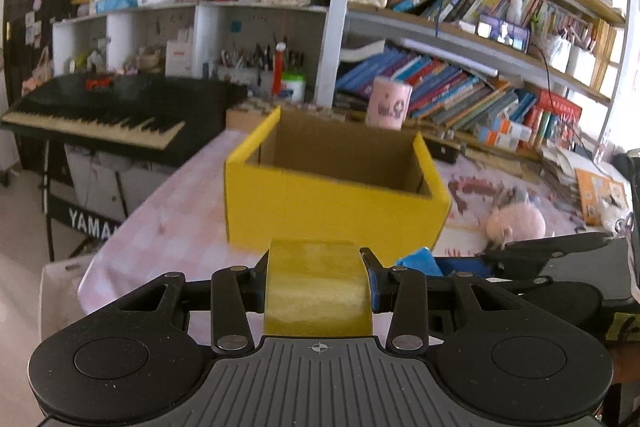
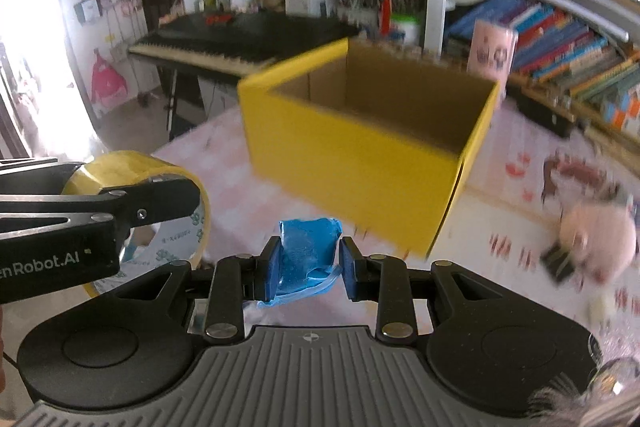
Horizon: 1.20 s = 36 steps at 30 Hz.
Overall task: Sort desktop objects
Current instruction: 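Lift both held objects and carry them over the yellow box, then open the right tool dropping the blue block while the left tool releases the tape into the box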
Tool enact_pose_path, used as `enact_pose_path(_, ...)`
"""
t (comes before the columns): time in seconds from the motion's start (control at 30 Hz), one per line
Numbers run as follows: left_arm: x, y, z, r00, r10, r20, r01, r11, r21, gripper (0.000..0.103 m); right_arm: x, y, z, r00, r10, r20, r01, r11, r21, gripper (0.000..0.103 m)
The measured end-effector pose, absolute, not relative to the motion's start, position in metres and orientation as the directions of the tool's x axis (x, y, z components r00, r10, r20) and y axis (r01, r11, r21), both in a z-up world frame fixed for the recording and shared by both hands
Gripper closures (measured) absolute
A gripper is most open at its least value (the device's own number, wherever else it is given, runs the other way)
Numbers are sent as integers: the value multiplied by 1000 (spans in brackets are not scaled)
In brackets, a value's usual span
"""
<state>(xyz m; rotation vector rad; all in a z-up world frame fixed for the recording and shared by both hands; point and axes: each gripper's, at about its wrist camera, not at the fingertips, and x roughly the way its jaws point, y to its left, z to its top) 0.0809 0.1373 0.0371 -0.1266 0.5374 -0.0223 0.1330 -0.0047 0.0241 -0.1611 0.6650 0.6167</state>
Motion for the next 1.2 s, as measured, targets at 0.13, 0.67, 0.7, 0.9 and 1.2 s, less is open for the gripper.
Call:
enact_pose_path(0.13, 106, 131, 54, 886, -49, -462, -1, 994, -108, 63, 160, -8, 42, 640, 508, -577, -587, 807, 60, 75)
enact_pose_path(0.67, 208, 121, 73, 914, 3, -407, -29, 998, -57, 63, 279, -11, 63, 671, 533, -515, -609, 793, 27, 75)
enact_pose_path(0.7, 215, 121, 72, 911, 7, -411, -32, 998, -54, 63, 287, -10, 61, 670, 532, -518, -615, 789, 15, 75)
enact_pose_path(0.9, 257, 119, 54, 885, 22, -466, -36, 999, -22, 63, 335, 1, 43, 651, 509, -562, -650, 757, -66, 75)
enact_pose_path(1.2, 304, 119, 13, 798, 56, -600, -47, 998, 31, 63, 377, 23, 0, 577, 443, -686, -731, 656, -190, 75)
